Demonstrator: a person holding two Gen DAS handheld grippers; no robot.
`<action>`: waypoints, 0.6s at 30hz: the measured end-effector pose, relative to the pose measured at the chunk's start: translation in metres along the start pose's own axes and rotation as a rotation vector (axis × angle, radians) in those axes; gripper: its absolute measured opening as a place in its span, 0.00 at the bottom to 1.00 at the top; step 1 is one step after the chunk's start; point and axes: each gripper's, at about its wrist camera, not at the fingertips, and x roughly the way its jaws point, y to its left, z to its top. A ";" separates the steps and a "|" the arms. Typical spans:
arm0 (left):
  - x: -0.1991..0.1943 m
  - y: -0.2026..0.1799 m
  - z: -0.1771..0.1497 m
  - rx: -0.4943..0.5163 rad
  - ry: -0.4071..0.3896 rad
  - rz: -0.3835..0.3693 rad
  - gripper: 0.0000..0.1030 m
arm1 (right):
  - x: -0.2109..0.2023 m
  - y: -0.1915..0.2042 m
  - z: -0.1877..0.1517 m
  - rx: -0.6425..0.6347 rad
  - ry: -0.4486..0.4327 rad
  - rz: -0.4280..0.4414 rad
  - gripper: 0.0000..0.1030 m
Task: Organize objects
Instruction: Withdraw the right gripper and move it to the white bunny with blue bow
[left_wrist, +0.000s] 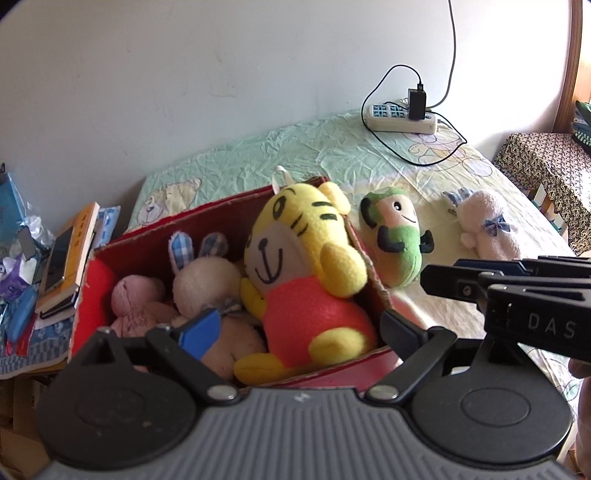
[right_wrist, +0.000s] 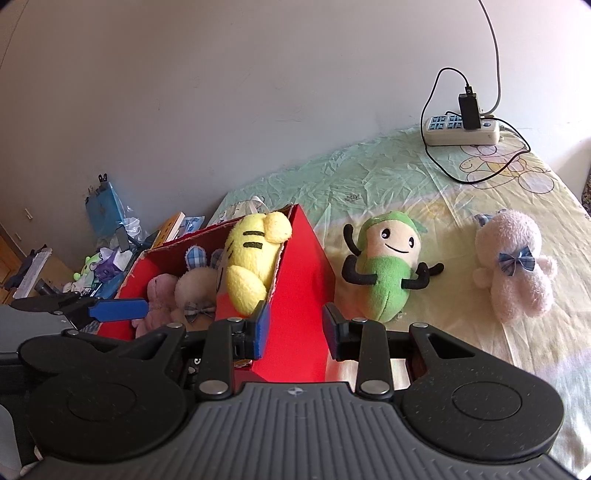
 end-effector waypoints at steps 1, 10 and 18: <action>-0.001 -0.003 0.000 0.002 -0.001 0.005 0.91 | -0.001 -0.002 0.000 0.000 0.001 0.000 0.33; -0.008 -0.035 0.007 0.022 -0.002 0.041 0.91 | -0.011 -0.032 0.003 0.008 0.018 -0.002 0.33; -0.005 -0.070 0.018 0.042 -0.005 0.049 0.91 | -0.018 -0.064 0.010 0.023 0.035 -0.006 0.34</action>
